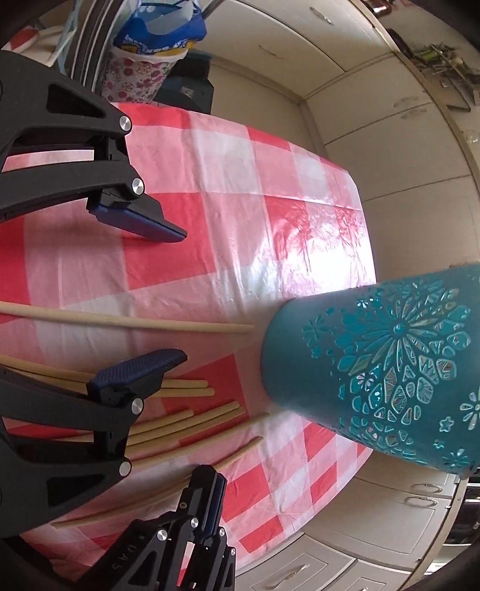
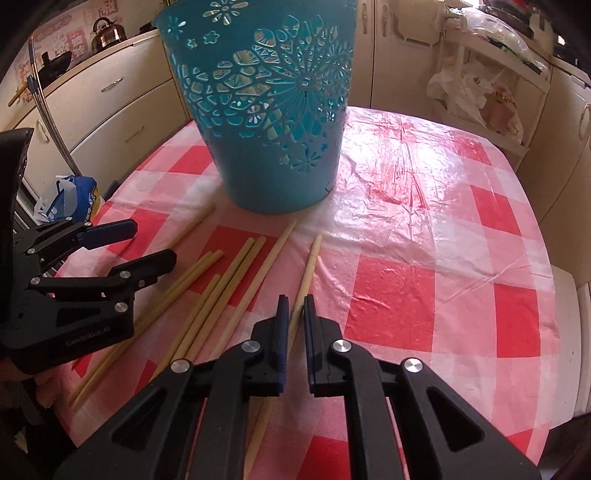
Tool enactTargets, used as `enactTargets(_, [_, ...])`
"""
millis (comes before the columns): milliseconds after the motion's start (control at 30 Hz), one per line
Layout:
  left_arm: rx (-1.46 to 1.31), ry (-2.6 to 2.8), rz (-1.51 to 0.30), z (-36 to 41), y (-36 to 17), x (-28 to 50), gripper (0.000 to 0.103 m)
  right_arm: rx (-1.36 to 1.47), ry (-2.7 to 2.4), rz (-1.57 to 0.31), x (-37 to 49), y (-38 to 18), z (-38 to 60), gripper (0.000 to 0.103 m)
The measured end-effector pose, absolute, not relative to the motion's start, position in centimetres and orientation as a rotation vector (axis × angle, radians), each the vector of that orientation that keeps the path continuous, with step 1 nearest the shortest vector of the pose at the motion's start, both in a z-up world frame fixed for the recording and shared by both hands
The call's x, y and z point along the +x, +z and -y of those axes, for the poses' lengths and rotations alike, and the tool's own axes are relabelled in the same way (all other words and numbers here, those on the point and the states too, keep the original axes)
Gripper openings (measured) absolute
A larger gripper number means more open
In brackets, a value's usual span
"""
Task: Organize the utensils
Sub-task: 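Close the right tool on another stick while the left tool grasps one, then lift the left tool's stick over the bin and open it while the right tool carries its stick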
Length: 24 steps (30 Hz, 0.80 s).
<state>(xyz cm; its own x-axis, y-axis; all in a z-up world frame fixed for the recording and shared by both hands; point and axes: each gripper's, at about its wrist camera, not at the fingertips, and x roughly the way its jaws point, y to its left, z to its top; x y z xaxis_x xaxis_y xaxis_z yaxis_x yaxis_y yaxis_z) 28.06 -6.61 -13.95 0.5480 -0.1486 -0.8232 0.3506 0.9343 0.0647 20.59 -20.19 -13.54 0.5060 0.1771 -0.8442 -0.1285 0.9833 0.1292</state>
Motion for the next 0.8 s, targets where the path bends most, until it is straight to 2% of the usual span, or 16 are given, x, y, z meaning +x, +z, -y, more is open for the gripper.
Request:
enactTargets(33, [0.231, -0.304, -0.945, 6.7, -14.0, 28.3, 0.053, 0.045, 0.187, -1.022, 20.7, -13.5, 20.1, 0.009])
enactTargets(100, [0.224, -0.337, -0.954, 6.9, -13.8, 28.7, 0.027, 0.027, 0.203, -1.029, 20.8, -13.4, 20.0, 0.009])
enactTargets(133, [0.238, -0.355, -0.966, 7.1, -13.6, 28.7, 0.01, 0.025, 0.217, -1.042, 20.8, -13.3, 20.1, 0.008])
enactTargets(233, [0.267, -0.382, -0.988, 7.4, -13.4, 28.8, 0.01, 0.017, 0.247, -1.077, 20.8, -13.1, 20.3, 0.008])
enactTargets(300, [0.292, -0.368, -1.002, 7.7, -13.3, 29.3, 0.023, 0.014, 0.251, -1.087, 21.1, -13.1, 20.4, 0.008])
enactTargets(333, [0.298, -0.347, -1.009, 7.8, -13.3, 29.8, 0.04, 0.0, 0.248, -1.086, 21.3, -13.1, 20.2, 0.008])
enactTargets(367, [0.284, -0.348, -1.018, 7.7, -13.4, 30.2, 0.041, -0.016, 0.246, -1.084, 21.4, -13.1, 19.9, 0.008])
enactTargets(400, [0.272, -0.362, -1.025, 7.7, -13.4, 30.5, 0.04, -0.038, 0.243, -1.08, 21.4, -13.1, 19.6, 0.008])
enactTargets(433, [0.264, -0.391, -1.029, 7.7, -13.4, 30.6, 0.027, -0.056, 0.242, -1.076, 21.3, -13.1, 19.4, 0.008])
enactTargets(467, [0.278, -0.404, -1.031, 7.8, -13.2, 30.6, 0.005, -0.054, 0.246, -1.077, 21.1, -13.1, 19.4, 0.006])
enactTargets(633, [0.189, -0.456, -0.985, 5.2, -11.2, 28.9, 0.005, 0.185, 0.275, -1.063, 18.9, -13.3, 21.8, 0.006])
enactTargets(800, [-0.052, -0.523, -0.786, -0.4, -4.6, 26.6, 0.005, 0.539, 0.285, -0.974, 16.5, -14.9, 25.9, 0.006])
